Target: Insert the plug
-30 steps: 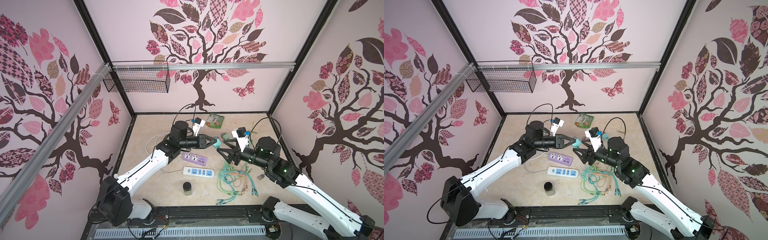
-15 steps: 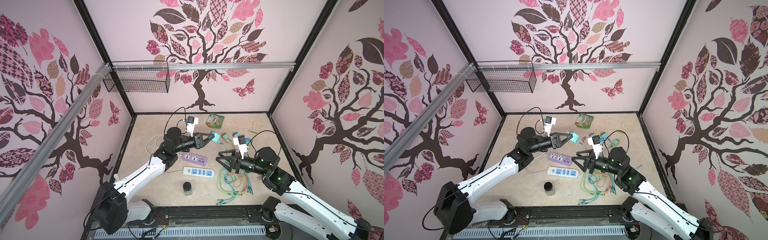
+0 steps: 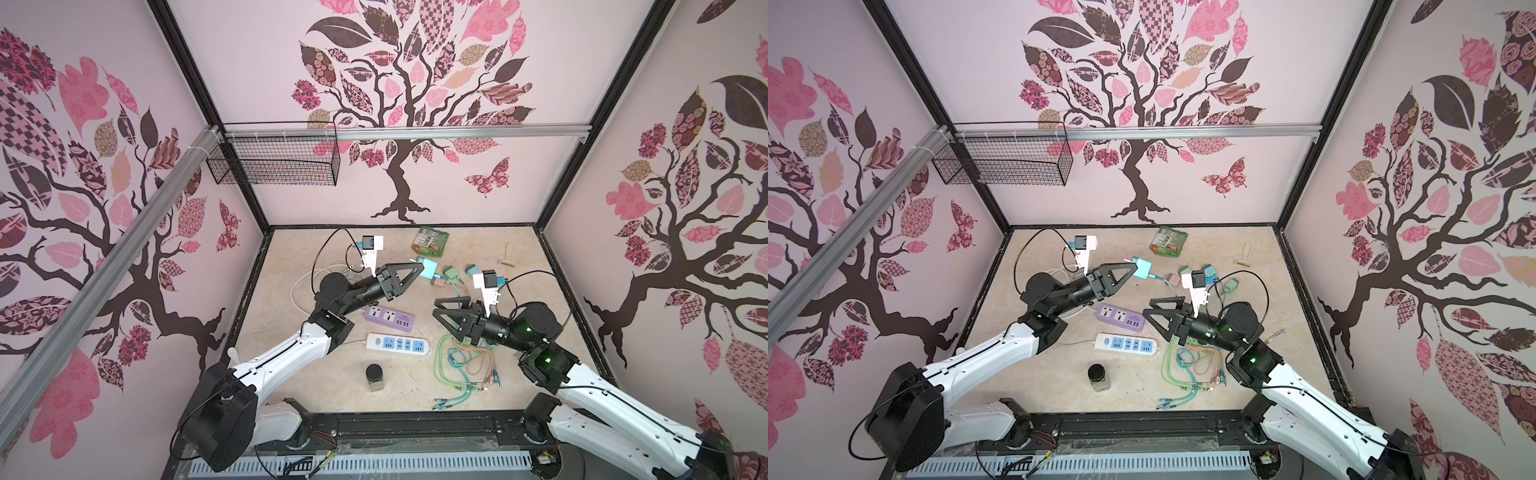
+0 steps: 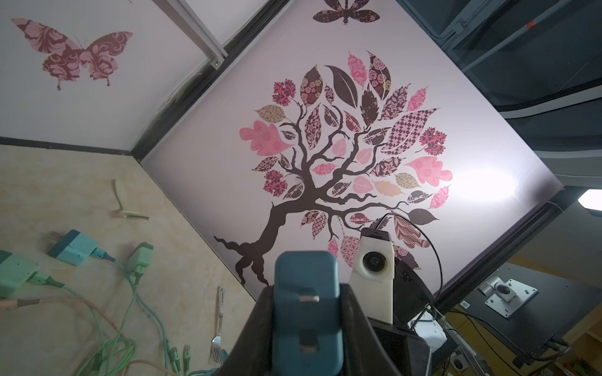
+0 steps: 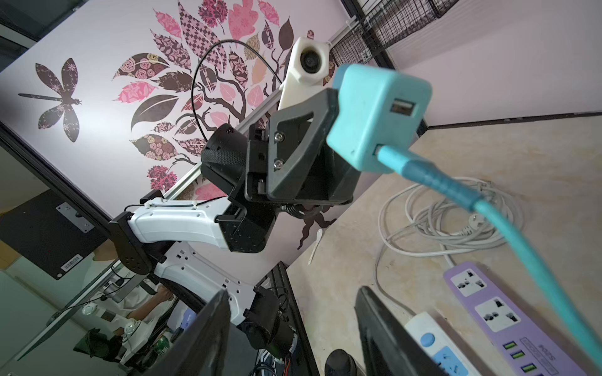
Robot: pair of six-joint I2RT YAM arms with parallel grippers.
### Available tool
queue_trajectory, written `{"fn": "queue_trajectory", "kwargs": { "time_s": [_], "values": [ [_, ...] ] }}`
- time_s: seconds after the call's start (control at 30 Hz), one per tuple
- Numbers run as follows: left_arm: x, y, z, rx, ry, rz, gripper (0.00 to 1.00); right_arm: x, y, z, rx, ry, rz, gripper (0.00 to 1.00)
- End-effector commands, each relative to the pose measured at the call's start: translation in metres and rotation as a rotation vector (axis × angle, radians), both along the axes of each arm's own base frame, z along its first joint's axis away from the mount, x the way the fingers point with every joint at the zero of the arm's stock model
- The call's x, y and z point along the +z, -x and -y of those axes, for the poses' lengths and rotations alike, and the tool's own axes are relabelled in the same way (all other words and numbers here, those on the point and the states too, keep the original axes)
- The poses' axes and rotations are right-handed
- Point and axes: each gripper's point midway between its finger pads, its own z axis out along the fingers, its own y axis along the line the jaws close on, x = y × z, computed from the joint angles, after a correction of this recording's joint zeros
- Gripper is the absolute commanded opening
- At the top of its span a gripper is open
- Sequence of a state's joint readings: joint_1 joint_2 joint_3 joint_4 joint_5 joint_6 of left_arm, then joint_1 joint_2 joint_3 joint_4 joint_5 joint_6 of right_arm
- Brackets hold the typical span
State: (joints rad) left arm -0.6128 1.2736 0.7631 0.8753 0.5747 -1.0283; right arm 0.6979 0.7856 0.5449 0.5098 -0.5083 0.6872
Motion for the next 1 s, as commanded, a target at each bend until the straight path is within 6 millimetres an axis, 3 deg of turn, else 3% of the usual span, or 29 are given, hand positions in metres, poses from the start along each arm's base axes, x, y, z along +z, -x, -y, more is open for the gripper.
{"fn": "queue_trajectory", "kwargs": {
  "time_s": [0.0,0.17,0.47,0.97],
  "values": [
    [0.032,0.018,-0.015,0.003,0.126,0.094,0.0,0.021,-0.002,0.006,-0.027,-0.076,0.051,0.64],
    [0.038,0.026,-0.016,-0.019,0.175,0.112,0.0,0.026,-0.008,0.006,-0.048,-0.106,0.074,0.64],
    [0.04,0.051,0.006,-0.052,0.186,0.175,0.0,0.039,-0.014,0.005,-0.06,-0.165,0.119,0.58],
    [0.035,0.055,0.01,-0.031,0.182,0.183,0.0,0.067,-0.009,0.008,-0.057,-0.222,0.212,0.52]
  ]
}}
